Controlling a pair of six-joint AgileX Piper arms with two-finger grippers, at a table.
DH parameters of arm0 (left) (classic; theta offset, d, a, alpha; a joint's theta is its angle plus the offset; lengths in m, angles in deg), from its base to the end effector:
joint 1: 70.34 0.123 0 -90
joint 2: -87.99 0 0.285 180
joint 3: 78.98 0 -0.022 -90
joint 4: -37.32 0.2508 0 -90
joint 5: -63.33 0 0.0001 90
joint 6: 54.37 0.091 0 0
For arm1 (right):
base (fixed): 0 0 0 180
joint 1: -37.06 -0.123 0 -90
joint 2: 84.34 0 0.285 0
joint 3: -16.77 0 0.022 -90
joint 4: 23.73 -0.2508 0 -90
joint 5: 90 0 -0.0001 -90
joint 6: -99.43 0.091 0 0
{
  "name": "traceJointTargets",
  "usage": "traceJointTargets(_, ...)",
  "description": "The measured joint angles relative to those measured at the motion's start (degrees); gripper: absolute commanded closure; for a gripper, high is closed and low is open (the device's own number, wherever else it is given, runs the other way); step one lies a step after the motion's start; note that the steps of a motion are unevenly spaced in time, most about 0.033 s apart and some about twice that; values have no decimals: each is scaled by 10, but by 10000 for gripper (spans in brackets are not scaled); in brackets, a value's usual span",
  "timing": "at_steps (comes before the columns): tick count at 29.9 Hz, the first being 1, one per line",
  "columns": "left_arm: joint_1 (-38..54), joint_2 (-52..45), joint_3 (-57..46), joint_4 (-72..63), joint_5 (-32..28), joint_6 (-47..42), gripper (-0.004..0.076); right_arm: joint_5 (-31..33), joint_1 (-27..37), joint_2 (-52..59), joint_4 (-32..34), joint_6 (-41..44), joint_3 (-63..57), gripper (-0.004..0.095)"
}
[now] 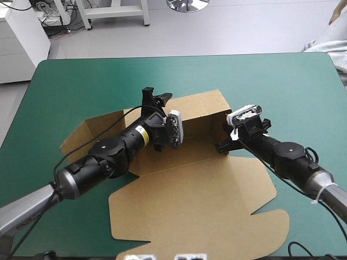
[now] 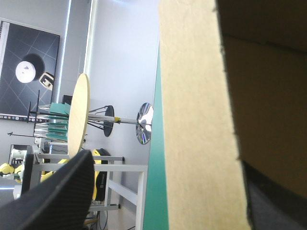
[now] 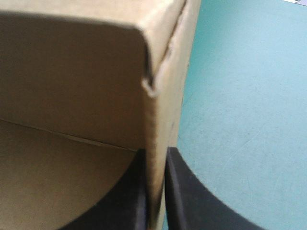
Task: Fold the box
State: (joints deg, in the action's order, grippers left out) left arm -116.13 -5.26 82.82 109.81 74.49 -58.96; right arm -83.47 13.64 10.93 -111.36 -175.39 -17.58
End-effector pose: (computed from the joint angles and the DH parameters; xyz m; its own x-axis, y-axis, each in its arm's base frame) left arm 0.2329 -0.2152 0.3359 0.4546 0.8357 -0.3082 0.4250 0.1006 0.8996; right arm 0.2551 0.1219 0.2598 -0.3853 -0.3027 -0.8717 -0.5384 0.8410 -0.0541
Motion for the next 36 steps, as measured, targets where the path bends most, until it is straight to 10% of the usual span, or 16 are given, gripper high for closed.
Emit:
traceJointTargets(14, -249, -107, 0, -103, 259, 38, 213, -3, -3, -2, 8, -1, 0, 927)
traceJointTargets(22, -316, -140, 65, -128, 376, 46, 706, -28, -4, -2, 8, -1, 7, 927)
traceJointTargets(24, -316, -140, 93, -129, 397, 46, 710, -34, -4, -5, 8, 0, 15, 927)
traceJointTargets(36, 30, -129, 239, -438, 431, 182, 708, -38, -4, -7, 13, 1, 38, 927)
